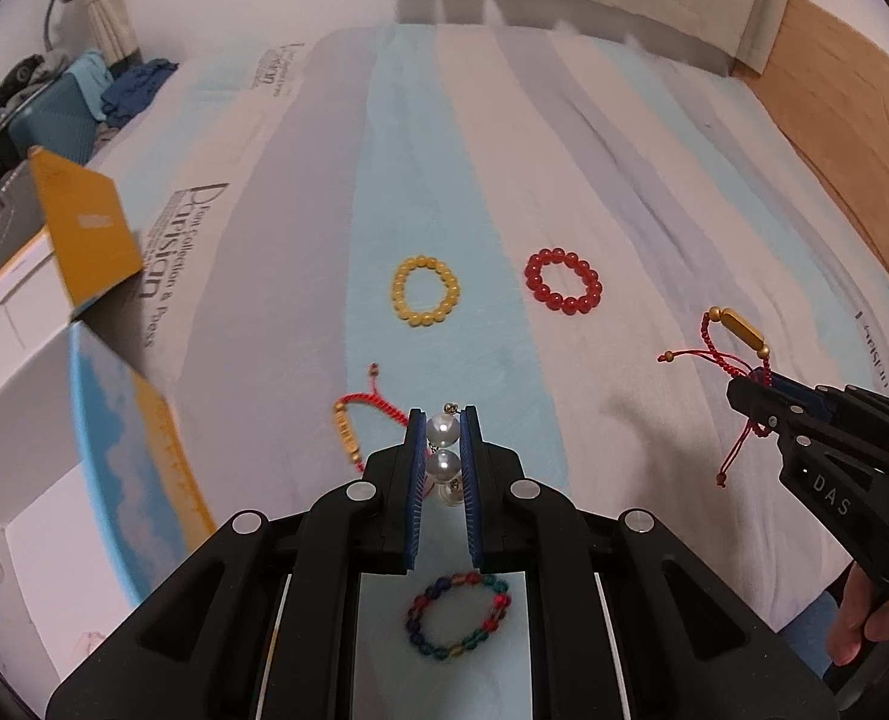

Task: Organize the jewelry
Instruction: 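Carry the pearl pendant and red string bracelet over the white box with both tools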

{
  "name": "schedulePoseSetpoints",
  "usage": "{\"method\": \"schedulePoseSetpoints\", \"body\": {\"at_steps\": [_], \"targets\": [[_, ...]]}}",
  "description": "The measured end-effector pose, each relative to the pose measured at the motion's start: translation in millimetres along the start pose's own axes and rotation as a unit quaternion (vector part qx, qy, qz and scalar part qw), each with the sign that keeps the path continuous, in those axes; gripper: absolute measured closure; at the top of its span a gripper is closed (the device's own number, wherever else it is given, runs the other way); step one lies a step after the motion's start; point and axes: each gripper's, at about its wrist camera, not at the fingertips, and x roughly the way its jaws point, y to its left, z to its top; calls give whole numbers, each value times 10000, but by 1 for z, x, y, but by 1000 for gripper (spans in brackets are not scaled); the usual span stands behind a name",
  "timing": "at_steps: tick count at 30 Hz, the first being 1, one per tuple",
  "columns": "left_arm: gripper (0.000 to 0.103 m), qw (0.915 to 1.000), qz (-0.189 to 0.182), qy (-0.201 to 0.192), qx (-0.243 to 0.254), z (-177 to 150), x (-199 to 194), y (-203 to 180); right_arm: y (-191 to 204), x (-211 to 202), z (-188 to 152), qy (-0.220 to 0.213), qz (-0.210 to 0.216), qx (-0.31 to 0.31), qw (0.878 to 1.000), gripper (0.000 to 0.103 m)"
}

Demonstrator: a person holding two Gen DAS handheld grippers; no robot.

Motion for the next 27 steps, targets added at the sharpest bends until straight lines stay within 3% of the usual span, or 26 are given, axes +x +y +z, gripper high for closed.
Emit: {"method": "schedulePoseSetpoints", "body": {"at_steps": [17, 27], "targets": [[93, 9986, 204, -313, -370, -36, -73, 39, 55, -46, -19, -94, 173, -285, 9994, 87], [93, 9952, 432, -531, -704, -56, -112, 91, 113, -67, -18, -228, 364, -682, 9967, 87]]}}
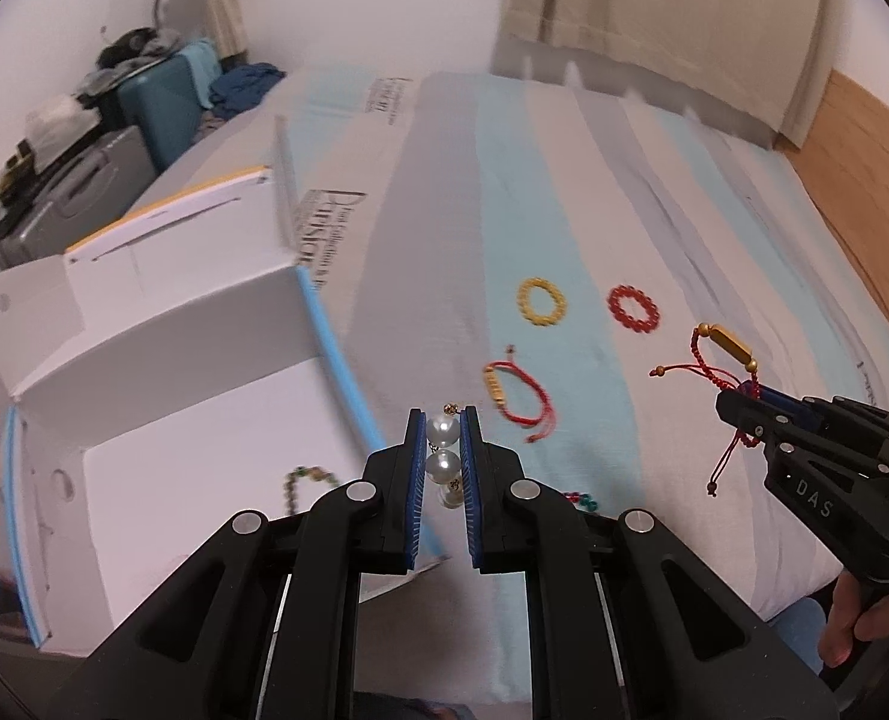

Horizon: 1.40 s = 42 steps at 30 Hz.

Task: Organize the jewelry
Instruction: 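Carry the pearl pendant and red string bracelet over the white box with both tools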

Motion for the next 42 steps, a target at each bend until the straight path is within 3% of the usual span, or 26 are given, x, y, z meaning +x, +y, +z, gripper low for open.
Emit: {"method": "schedulePoseSetpoints", "body": {"at_steps": [11, 25, 42], "targets": [[93, 9979, 332, -189, -531, -15, -36, 80, 81, -8, 7, -105, 234, -526, 9983, 87], [93, 9913, 762, -129, -1069, -44, -58, 170, 183, -4, 3, -117, 628, -1174, 9910, 87], [93, 9844, 951, 171, -1473, -74, -37, 231, 262, 27, -10, 189, 910, -1658, 9818, 87]]}}
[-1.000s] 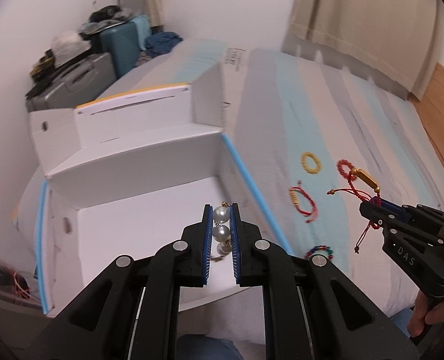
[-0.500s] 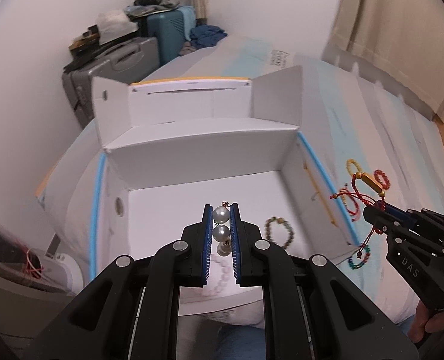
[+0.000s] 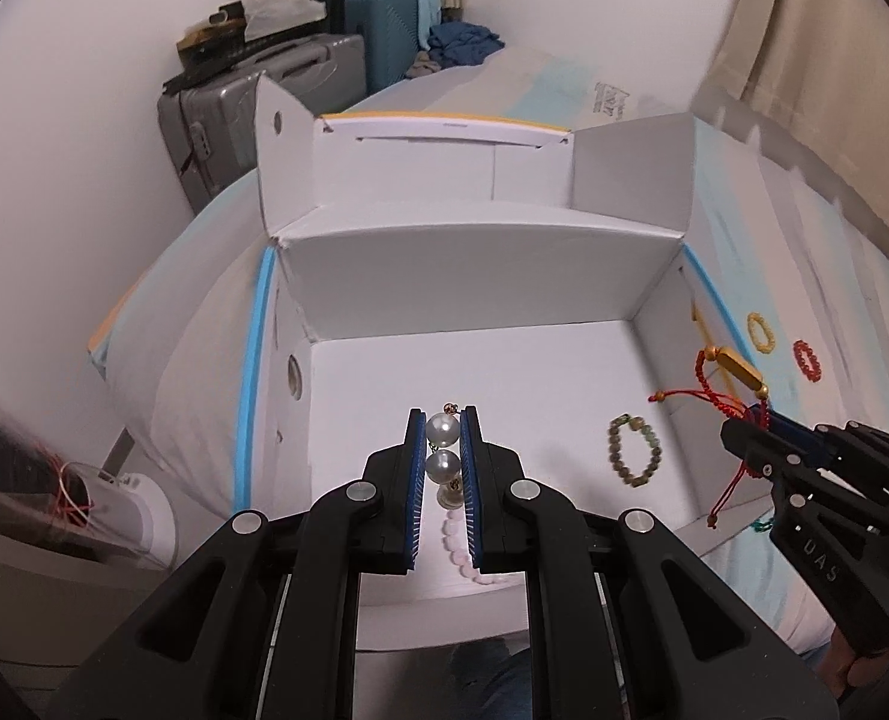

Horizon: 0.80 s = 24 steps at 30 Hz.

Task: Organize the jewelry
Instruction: 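Carry the pearl pendant and red string bracelet over the white box with both tools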

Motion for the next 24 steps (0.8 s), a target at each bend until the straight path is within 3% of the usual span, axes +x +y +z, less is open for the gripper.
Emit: {"method": "schedulePoseSetpoints", "body": {"at_steps": [24], "targets": [[93, 9980, 105, 576, -248, -18, 65, 39, 33, 70, 3, 596, 120, -161, 9980, 87]]}}
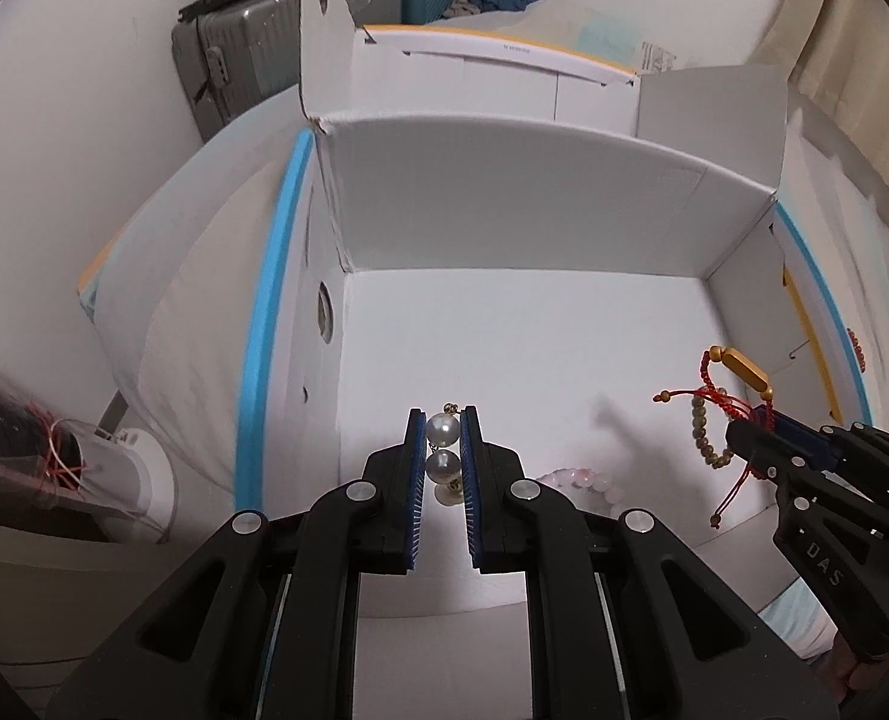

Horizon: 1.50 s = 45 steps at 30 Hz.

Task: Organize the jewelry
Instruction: 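Open both tools to release the pendant and bracelet into the box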

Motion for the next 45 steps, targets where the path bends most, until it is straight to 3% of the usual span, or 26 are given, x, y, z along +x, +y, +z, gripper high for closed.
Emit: {"method": "schedulePoseSetpoints", "body": {"at_steps": [11, 18, 26, 27, 28, 32, 34, 45], "targets": [[92, 9996, -44, 277, 101, 0, 22, -8, -6, 24, 1, 361, -3, 61, 9993, 84], [90, 9997, 20, 248, 70, 1, 19, -7, -6, 25, 3, 356, 26, 69, 9993, 71], [62, 10000, -18, 66, 56, 3, 1, -11, -2, -2, 5, 0, 58, 27, 10000, 52], [47, 10000, 44, -10, 45, 2, -4, -12, -2, -6, 5, -39, 50, 17, 10000, 49], [40, 9999, 73, -99, 11, 2, -8, -13, -2, -10, 2, -90, 46, 16, 9999, 45], [39, 9998, 41, -175, 20, 3, -17, -19, -6, -25, 0, -305, -50, 19, 9995, 35], [34, 9997, 35, -225, 53, 2, -21, -23, -13, -32, -3, -390, -86, 43, 9992, 30], [17, 9981, -114, -467, 393, 1, -45, -75, -59, -66, -24, -623, -297, 372, 9969, 17]]}}
